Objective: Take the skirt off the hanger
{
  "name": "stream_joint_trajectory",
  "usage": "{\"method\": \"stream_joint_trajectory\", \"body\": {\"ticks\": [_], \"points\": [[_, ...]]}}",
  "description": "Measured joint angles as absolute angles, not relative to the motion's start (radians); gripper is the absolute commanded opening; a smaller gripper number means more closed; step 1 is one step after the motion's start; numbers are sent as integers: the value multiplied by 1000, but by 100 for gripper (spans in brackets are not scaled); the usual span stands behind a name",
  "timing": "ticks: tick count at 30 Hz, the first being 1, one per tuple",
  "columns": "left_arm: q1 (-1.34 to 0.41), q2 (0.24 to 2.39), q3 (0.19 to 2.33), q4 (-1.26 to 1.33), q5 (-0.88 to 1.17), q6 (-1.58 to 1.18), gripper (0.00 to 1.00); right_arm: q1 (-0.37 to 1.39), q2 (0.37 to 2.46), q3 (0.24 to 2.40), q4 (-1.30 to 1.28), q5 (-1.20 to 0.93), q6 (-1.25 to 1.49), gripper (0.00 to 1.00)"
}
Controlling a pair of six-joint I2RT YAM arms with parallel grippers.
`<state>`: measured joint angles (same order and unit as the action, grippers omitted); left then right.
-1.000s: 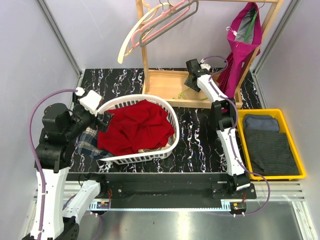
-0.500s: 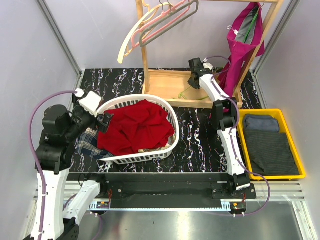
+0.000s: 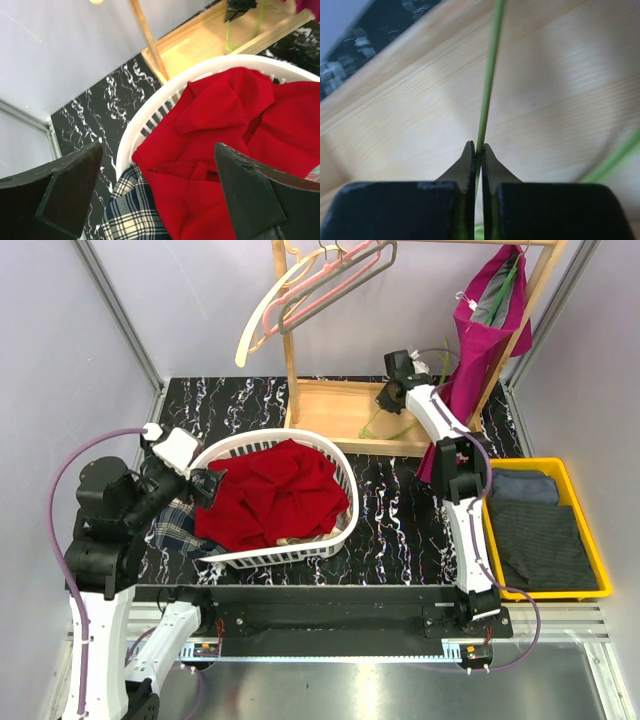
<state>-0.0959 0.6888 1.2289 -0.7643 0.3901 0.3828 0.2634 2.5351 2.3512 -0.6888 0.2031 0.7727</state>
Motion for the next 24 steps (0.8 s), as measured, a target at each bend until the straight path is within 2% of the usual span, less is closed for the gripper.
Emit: {"method": "stream_joint_trajectory", "body": {"ticks": [5, 11, 15, 20, 24], "points": [[-96, 669, 1247, -761, 443, 375, 99, 312, 2252, 2170, -574, 119, 741, 0], [-96, 645, 1250, -761, 501, 376, 99, 429, 1724, 1926, -402, 7, 781, 0], [-96, 639, 1261, -765, 527, 373, 99, 429, 1433, 1764, -330, -57, 870, 0], [-96, 640, 1295, -744, 576, 306, 99, 408, 1277, 1566, -322, -154, 952, 0], [-96, 659, 1295, -631, 637, 58, 99, 413, 1243, 1451, -304, -282, 1019, 0]]}}
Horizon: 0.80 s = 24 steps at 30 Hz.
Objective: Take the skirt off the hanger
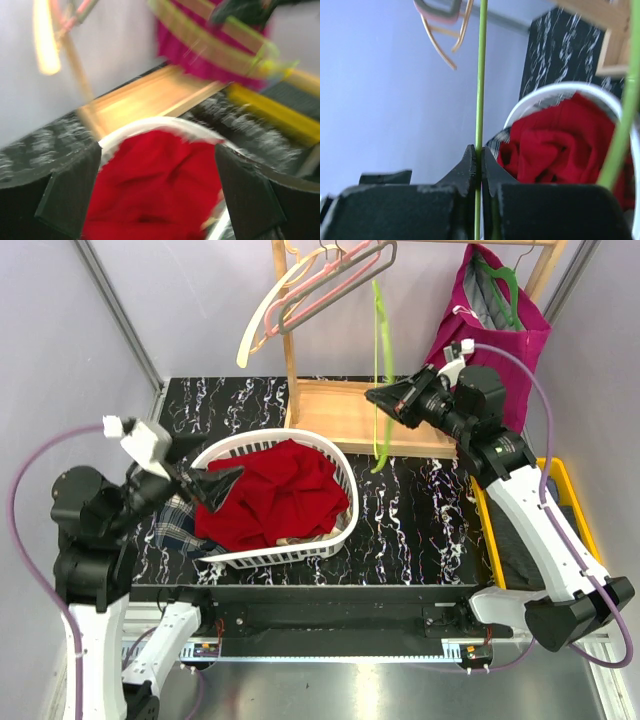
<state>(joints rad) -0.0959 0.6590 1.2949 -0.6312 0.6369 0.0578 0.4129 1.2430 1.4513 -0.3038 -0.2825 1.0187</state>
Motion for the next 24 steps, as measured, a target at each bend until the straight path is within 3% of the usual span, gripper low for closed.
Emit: {"method": "stream_joint_trajectory", "body": {"ticks": [7, 15, 24], "points": [[-97, 874, 1240, -291, 825, -640, 99, 456, 1227, 1422, -244, -478, 1105, 0], [-108, 981, 1042, -11, 853, -1015, 99, 517, 1190, 1510, -54, -643, 1228, 0], [-140, 978, 1035, 181, 813, -1359, 99, 558, 1168, 1423, 469, -641, 1505, 0]]}}
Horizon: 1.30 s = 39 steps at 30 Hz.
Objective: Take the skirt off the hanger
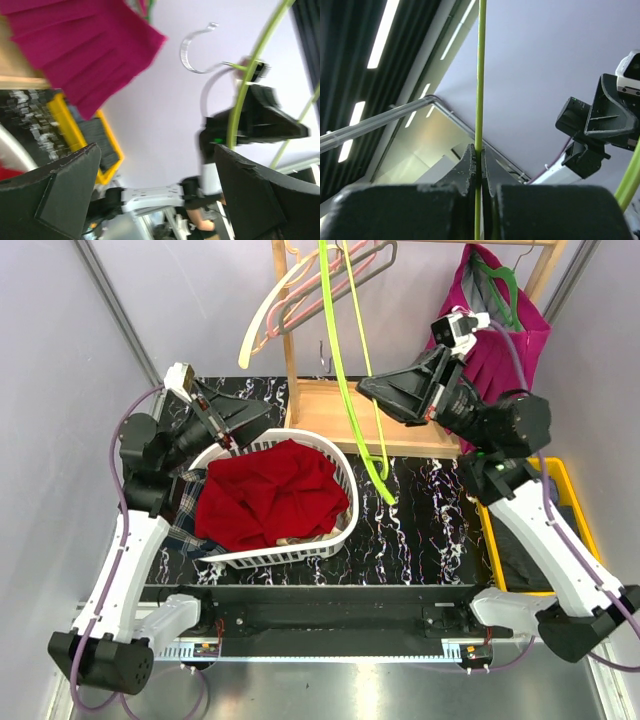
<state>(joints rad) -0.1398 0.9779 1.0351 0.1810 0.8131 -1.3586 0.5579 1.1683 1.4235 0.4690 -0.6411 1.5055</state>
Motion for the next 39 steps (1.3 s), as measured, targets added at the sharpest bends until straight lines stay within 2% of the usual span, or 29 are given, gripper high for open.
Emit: {"method": "stream_joint_trajectory", "body": {"ticks": [9, 16, 19, 20, 22, 23, 25, 27, 31, 36, 39], "points": [[-332, 1009, 1190, 299, 736, -1461, 99, 772, 1375, 1462, 767, -538, 1545, 0], [-350, 1029, 1151, 413, 718, -1507, 99, 812, 1539, 1596, 858, -509, 1562, 0], [-345, 1015, 1118, 436, 714, -1524, 82, 812, 1562, 1610, 913, -492, 1578, 0], [-342, 1011, 1113, 442, 714, -1529, 67, 812, 1566, 1610, 932, -487, 1581, 0], [-331, 1004, 1112, 456, 713, -1542, 58, 812, 1570, 1603, 966, -479, 1587, 0], [-326, 1002, 1112, 466, 712, -1548, 61, 812, 1569, 1594, 982, -477, 1588, 0], [-307, 999, 1125, 480, 709, -1557, 75, 812, 1568, 1558, 1033, -466, 1593, 0], [-286, 1003, 1160, 489, 702, -1574, 85, 811, 1569, 1514, 1077, -455, 1606, 0], [-251, 1009, 1214, 489, 693, -1589, 98, 810, 1601, 1489, 1179, -412, 1640, 0], [-253, 1002, 1200, 496, 687, -1598, 99, 809, 1643, 1535, 1209, -411, 1669, 0], [-257, 982, 1156, 494, 686, -1600, 95, 809, 1662, 1552, 1208, -410, 1676, 0]]}}
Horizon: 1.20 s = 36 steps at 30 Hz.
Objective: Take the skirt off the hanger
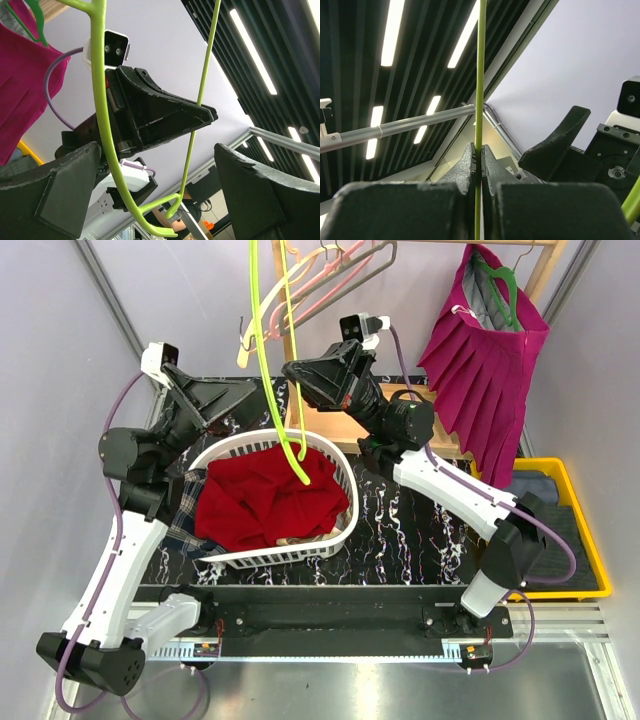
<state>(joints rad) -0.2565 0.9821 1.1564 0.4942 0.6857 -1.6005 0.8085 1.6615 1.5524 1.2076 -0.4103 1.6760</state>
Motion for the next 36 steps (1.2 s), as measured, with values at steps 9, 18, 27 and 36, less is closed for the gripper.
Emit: {"method": "stream_joint_trajectory", "body": {"ticks": [9, 18, 27, 36], "points": [[-260, 978, 1148, 496, 680, -1629, 87, 809, 1706, 1570, 1277, -402, 1710, 0], [-262, 966, 1131, 514, 677, -1631, 95, 837, 1888, 1819, 1245, -406, 1742, 0], [-241, 962, 1119, 517, 685, -1627, 31, 864, 1879, 1765, 1263, -403, 1752, 0], [-208, 924, 1191, 533, 728, -1620, 20, 786, 1644, 1412, 1176, -475, 1662, 0]]}}
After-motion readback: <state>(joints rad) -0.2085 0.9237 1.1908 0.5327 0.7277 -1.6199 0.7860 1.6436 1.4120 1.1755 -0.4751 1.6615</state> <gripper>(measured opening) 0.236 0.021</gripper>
